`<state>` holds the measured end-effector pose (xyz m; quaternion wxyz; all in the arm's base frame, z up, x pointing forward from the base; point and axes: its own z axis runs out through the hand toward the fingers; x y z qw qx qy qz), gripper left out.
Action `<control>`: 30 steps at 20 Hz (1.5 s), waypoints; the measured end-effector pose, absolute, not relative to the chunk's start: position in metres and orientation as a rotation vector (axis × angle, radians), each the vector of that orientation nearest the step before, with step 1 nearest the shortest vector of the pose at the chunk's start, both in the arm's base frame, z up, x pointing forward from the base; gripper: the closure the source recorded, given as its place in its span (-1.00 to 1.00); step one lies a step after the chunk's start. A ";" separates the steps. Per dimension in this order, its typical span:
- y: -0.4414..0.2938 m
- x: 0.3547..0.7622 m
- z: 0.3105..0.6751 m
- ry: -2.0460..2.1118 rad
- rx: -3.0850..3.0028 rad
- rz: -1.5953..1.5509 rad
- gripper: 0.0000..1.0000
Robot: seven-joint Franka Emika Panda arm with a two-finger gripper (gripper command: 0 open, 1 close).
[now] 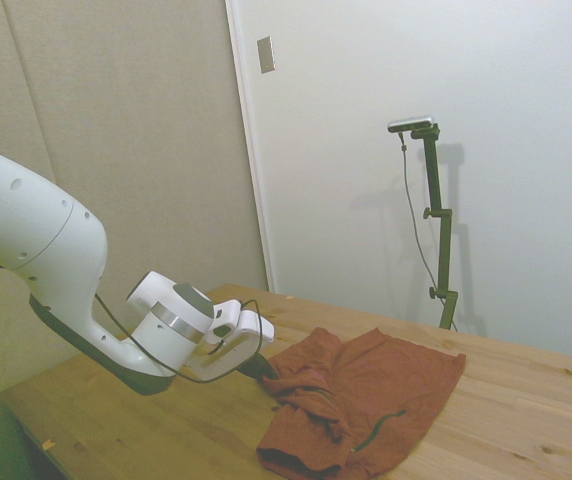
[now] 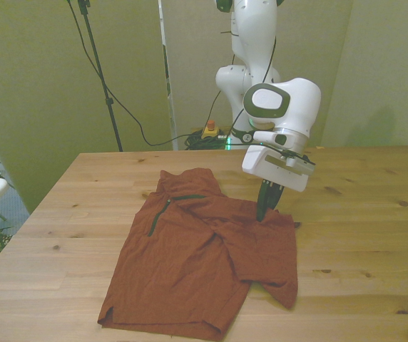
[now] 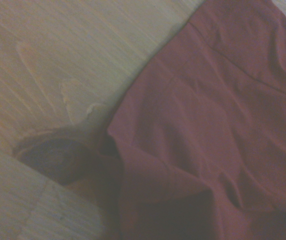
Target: Fold the shorts
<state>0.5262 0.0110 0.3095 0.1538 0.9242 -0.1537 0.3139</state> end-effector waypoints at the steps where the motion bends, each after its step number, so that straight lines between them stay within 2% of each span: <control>1: 0.009 0.527 0.310 -0.444 2.648 0.901 1.00; 6: -0.008 0.535 0.320 -0.529 2.633 0.916 1.00; 18: -0.095 0.586 0.423 -0.749 2.561 1.038 1.00; 30: -0.205 0.640 0.442 -0.897 2.482 0.997 1.00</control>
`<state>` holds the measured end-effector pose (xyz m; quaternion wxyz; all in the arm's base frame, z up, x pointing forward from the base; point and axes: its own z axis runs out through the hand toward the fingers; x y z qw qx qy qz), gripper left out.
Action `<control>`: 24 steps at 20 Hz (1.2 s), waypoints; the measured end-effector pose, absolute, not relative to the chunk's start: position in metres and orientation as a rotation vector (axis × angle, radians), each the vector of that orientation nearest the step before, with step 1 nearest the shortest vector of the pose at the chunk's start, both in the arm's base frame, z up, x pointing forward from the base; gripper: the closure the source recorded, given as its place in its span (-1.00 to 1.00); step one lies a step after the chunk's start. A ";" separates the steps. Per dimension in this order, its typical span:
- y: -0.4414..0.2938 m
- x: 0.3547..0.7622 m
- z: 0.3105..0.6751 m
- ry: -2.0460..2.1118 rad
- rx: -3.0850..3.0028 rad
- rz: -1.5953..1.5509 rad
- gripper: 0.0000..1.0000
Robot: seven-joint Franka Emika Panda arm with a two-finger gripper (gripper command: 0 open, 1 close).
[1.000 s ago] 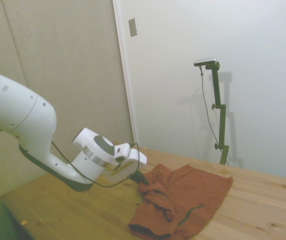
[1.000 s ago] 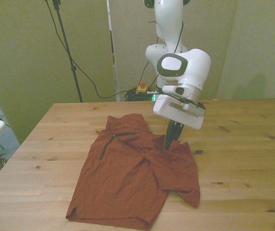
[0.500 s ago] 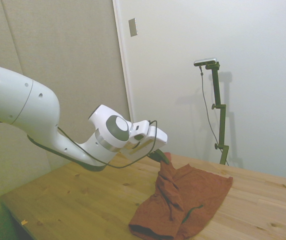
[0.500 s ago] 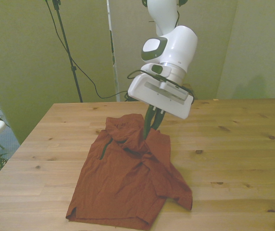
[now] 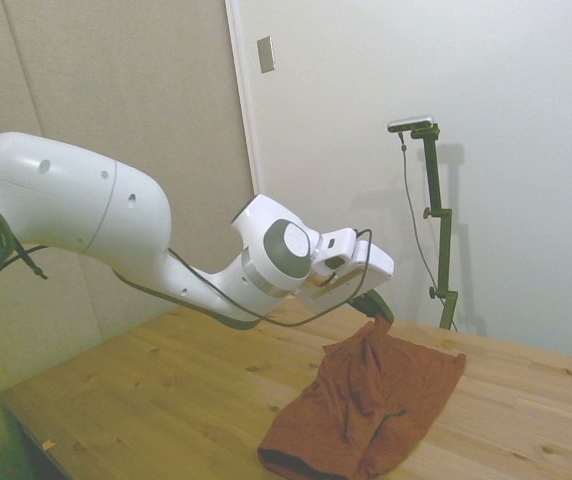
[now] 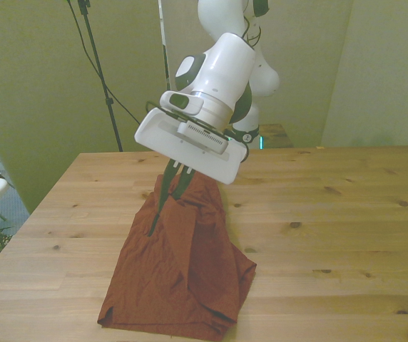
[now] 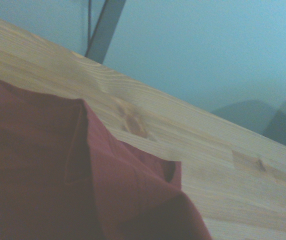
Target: Fold the shorts
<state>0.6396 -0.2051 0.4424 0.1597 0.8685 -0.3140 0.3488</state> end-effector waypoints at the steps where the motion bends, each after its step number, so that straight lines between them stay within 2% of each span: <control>1: -0.213 0.644 0.443 -0.908 2.478 0.988 1.00; 9: -0.244 0.668 0.450 -0.991 2.492 0.966 1.00; 10: -0.246 0.669 0.449 -1.015 2.512 0.963 -1.00; 14: -0.260 0.673 0.453 -1.152 2.593 0.949 -1.00; 19: -0.301 0.671 0.478 -1.317 2.619 0.940 -1.00; 24: -0.339 0.664 0.481 -1.420 2.597 0.948 -1.00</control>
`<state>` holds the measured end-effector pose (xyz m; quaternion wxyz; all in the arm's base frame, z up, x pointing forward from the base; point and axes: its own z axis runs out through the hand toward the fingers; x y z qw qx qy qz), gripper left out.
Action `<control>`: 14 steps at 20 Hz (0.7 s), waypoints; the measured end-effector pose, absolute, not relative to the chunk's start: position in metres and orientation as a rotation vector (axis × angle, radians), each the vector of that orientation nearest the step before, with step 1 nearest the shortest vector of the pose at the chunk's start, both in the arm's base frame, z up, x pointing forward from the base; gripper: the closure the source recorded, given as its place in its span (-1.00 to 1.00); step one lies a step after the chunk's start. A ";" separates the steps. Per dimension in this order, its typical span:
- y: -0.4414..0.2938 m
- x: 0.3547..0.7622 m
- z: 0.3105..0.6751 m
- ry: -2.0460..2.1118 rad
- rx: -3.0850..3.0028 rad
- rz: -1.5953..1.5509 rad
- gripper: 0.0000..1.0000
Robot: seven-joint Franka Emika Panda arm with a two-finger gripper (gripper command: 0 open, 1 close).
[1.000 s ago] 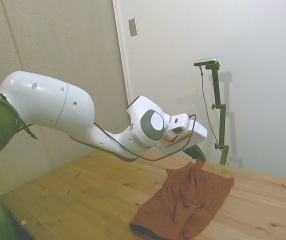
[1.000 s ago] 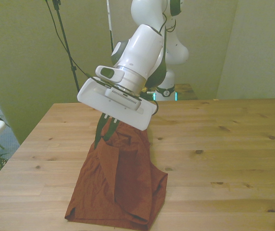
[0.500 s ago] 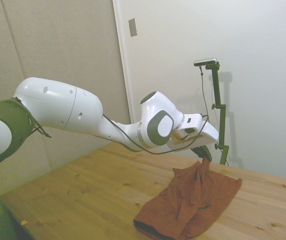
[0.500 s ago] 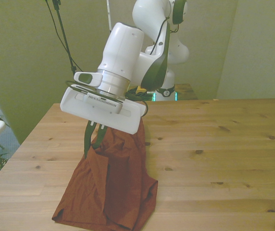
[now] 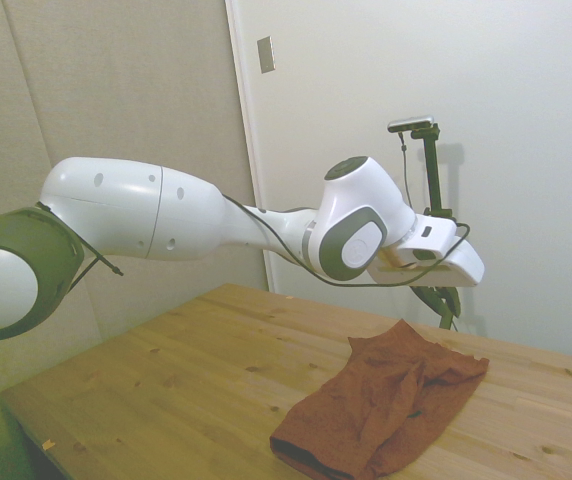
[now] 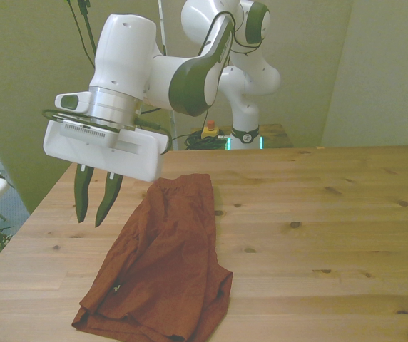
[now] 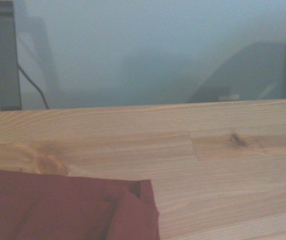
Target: Fold the shorts
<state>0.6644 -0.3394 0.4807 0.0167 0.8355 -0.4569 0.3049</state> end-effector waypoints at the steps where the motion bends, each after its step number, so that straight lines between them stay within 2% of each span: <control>1: -0.342 0.664 0.482 -1.432 2.596 0.953 -1.00; 6: -0.323 0.655 0.489 -1.542 2.611 0.880 -1.00; 11: -0.269 0.610 0.486 -1.744 2.773 0.641 -1.00; 14: -0.228 0.577 0.494 -1.705 2.884 0.545 -1.00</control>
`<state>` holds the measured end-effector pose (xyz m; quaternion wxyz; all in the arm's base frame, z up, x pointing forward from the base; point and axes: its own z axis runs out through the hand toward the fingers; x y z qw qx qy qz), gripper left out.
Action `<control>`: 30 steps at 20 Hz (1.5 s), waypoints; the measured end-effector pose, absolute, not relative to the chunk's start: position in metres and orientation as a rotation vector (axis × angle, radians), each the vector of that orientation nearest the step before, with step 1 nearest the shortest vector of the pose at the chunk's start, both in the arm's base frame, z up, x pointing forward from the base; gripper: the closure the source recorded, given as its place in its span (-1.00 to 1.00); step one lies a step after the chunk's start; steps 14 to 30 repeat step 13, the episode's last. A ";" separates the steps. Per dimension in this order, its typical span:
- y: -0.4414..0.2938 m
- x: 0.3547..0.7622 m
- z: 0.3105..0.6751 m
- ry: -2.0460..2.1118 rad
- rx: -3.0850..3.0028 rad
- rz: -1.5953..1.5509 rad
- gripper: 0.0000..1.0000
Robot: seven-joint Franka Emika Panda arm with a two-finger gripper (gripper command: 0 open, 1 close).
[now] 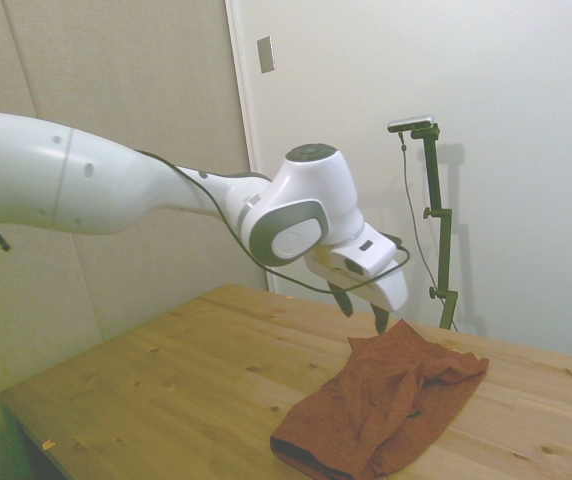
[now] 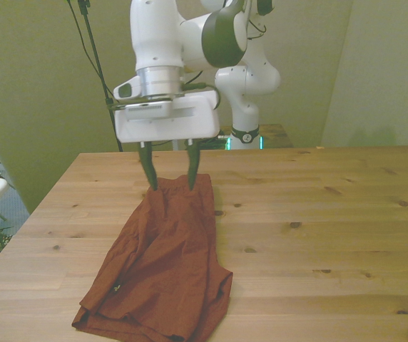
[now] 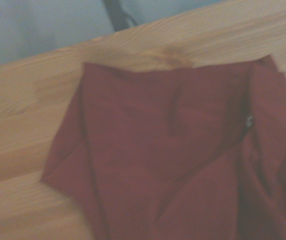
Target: Fold the shorts
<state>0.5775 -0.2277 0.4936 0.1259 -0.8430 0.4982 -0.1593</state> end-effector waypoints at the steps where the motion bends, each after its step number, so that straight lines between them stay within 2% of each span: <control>1: -0.212 0.566 0.496 1.415 -2.468 -0.441 -1.00; 8: -0.090 0.474 0.502 1.156 -2.561 -0.328 -1.00; 13: -0.031 0.391 0.475 1.068 -2.616 -0.282 -1.00; 30: -0.031 0.391 0.475 1.068 -2.616 -0.282 -1.00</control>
